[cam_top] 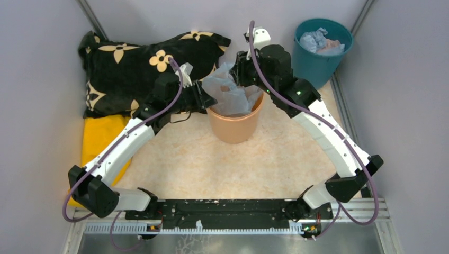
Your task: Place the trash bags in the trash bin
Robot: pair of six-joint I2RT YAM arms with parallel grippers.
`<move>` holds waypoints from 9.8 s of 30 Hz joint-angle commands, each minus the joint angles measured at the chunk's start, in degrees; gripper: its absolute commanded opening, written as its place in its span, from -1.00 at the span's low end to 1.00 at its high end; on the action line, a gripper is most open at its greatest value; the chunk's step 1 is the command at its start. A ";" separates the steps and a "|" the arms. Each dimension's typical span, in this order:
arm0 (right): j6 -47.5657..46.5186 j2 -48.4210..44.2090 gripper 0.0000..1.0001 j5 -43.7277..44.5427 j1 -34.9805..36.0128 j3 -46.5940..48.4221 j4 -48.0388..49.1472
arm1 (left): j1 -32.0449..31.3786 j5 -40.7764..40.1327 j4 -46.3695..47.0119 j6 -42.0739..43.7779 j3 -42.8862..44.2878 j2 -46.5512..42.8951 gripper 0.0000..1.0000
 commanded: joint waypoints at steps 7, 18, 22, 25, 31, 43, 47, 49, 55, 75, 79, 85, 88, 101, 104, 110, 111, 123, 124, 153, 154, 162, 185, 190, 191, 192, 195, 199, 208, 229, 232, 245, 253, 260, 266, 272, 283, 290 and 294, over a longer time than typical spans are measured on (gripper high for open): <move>-4.44 4.05 -0.27 -11.14 -4.32 6.52 -5.99 | 1.69 0.61 -5.30 1.14 3.60 -6.08 -0.16; -12.27 2.42 0.29 -19.60 -6.25 -3.02 -0.31 | 2.30 7.72 -6.76 -0.99 8.59 -9.69 0.09; -15.07 1.92 0.34 -18.26 -7.10 -5.15 0.56 | 2.30 10.04 -6.14 -1.76 8.90 -9.90 0.08; -16.14 2.79 0.37 -16.27 -8.12 -5.37 -0.19 | 2.34 10.00 -6.44 -1.59 8.95 -10.03 0.07; -16.94 5.39 0.39 -17.71 -9.55 -4.61 0.96 | 2.29 10.16 -6.11 -1.64 7.84 -10.37 0.05; -18.94 13.36 0.18 -24.61 -9.70 2.95 -3.02 | 2.29 10.98 -6.16 -1.41 8.01 -9.71 0.03; -18.16 13.93 -0.64 -24.57 -10.01 4.92 -3.64 | 2.32 11.02 -6.35 -1.19 8.30 -9.33 0.02; -17.04 13.46 -1.00 -24.39 -10.06 5.68 -3.64 | 2.30 10.98 -6.42 -1.07 8.03 -9.00 0.01; -11.67 11.14 -0.97 -26.54 -10.00 8.90 -4.17 | 2.23 11.80 -3.99 -1.57 3.40 -8.21 -0.02; -5.21 1.20 -0.92 -29.35 -6.09 -3.68 -2.02 | 2.17 10.47 8.00 -10.70 1.19 -5.91 -0.11; -5.83 2.50 -0.77 -29.02 -4.34 -3.63 -2.24 | 2.20 12.27 11.73 -14.50 1.84 -4.76 -0.10; -6.89 2.17 -0.26 -28.08 -2.18 -4.81 -2.45 | 2.13 11.72 12.95 -16.00 2.02 -3.08 -0.11; -6.95 1.03 -0.26 -28.19 -1.81 -6.37 -1.69 | 2.15 11.42 14.53 -17.05 0.71 -3.31 -0.11; -5.49 -0.67 -0.32 -30.27 -1.19 -9.35 2.37 | 2.12 12.26 11.66 -15.12 -0.23 -2.65 -0.11; -5.52 -0.62 -0.34 -29.82 -1.12 -8.57 2.51 | 2.12 12.57 10.50 -14.05 -0.74 -3.09 -0.11; -5.42 -1.11 -0.34 -29.65 -1.11 -7.06 2.92 | 2.14 12.17 9.31 -13.08 -1.35 -3.83 -0.08; -5.43 -1.14 -0.33 -29.81 -1.14 -6.76 2.88 | 2.14 12.21 9.23 -13.04 -1.22 -3.68 -0.08; -4.10 -0.91 -0.32 -35.13 -1.11 -4.31 3.80 | 2.19 11.61 9.85 -13.03 0.32 -1.20 -0.07; -3.89 -0.66 -0.32 -35.69 -1.07 -3.95 3.73 | 2.17 11.56 9.91 -13.03 0.34 -1.08 -0.07; -4.03 -3.39 -0.03 7.44 -5.68 6.04 -9.48 | 6.14 13.20 7.79 -11.37 -1.57 -7.73 -1.00; -3.73 -2.43 -0.03 8.76 -7.16 7.03 -10.64 | 6.64 13.68 7.75 -11.41 -1.65 -7.98 -1.00; -4.36 3.44 0.11 6.88 -16.00 10.04 -11.92 | 10.27 16.84 7.44 -11.34 -3.67 -10.37 -1.00; -1.15 2.15 -0.26 -16.46 -22.23 -3.47 -4.46 | 13.51 16.62 3.21 -7.88 -7.79 -15.65 -1.00; -1.11 -1.18 -0.80 -16.07 -22.22 -7.51 -3.49 | 13.87 15.54 2.08 -7.29 -8.64 -17.35 -1.00; -1.37 -1.49 -0.93 -15.57 -22.26 -7.42 -4.11 | 13.89 15.08 1.54 -7.03 -8.79 -17.70 -1.00; -1.50 -1.84 -1.00 -14.97 -22.28 -7.25 -4.45 | 13.90 14.68 1.21 -6.81 -9.04 -18.23 -1.00; -2.13 -3.18 -1.00 -12.63 -22.26 -6.27 -5.52 | 14.01 13.10 -0.64 -5.77 -9.60 -19.63 -1.00; -2.43 -4.85 -1.00 -9.93 -22.29 -4.11 -6.49 | 14.23 10.80 -3.63 -4.03 -10.00 -21.20 -1.00; -2.24 -5.81 -1.00 -6.66 -22.26 -3.57 -6.95 | 14.98 5.16 -10.02 -1.08 -10.27 -21.89 -1.00; 2.46 -18.46 -1.00 3.80 -24.05 -23.15 -5.78 | 17.67 4.21 -10.23 0.37 -14.44 -22.17 -1.00; 3.61 -18.96 -1.00 4.38 -25.16 -24.76 -5.69 | 17.74 4.09 -10.46 0.48 -15.04 -22.62 -1.00; 7.30 -20.11 -1.00 1.74 -30.20 -31.86 -3.17 | 17.85 3.93 -10.04 0.43 -19.17 -24.29 -1.00; 8.59 -19.39 -1.00 2.57 -30.37 -34.22 -1.80 | 17.85 2.24 -8.35 0.16 -20.27 -22.39 -1.00; 9.99 -17.26 -1.00 2.56 -31.59 -36.30 1.23 | 17.94 2.20 -4.47 -1.04 -21.00 -18.54 -1.00; 10.76 -13.65 -1.00 0.98 -32.47 -35.62 4.14 | 18.11 2.31 -1.65 -1.34 -19.15 -13.50 -1.00; 10.22 -9.34 -1.00 -0.09 -32.77 -33.85 6.60 | 18.38 2.09 -0.46 -0.89 -16.69 -9.54 -1.00; 10.84 -6.04 -1.00 -1.50 -33.49 -37.70 11.04 | 19.85 1.69 -0.15 0.70 -15.21 -5.79 -1.00; 9.63 -14.39 -1.00 -8.06 -33.72 -42.84 13.56 | 20.35 3.49 -1.78 1.39 -15.36 -9.08 -1.00; 8.39 -19.65 -1.00 -10.27 -33.72 -43.13 12.78 | 20.40 4.88 -3.54 1.73 -12.84 -9.79 -1.00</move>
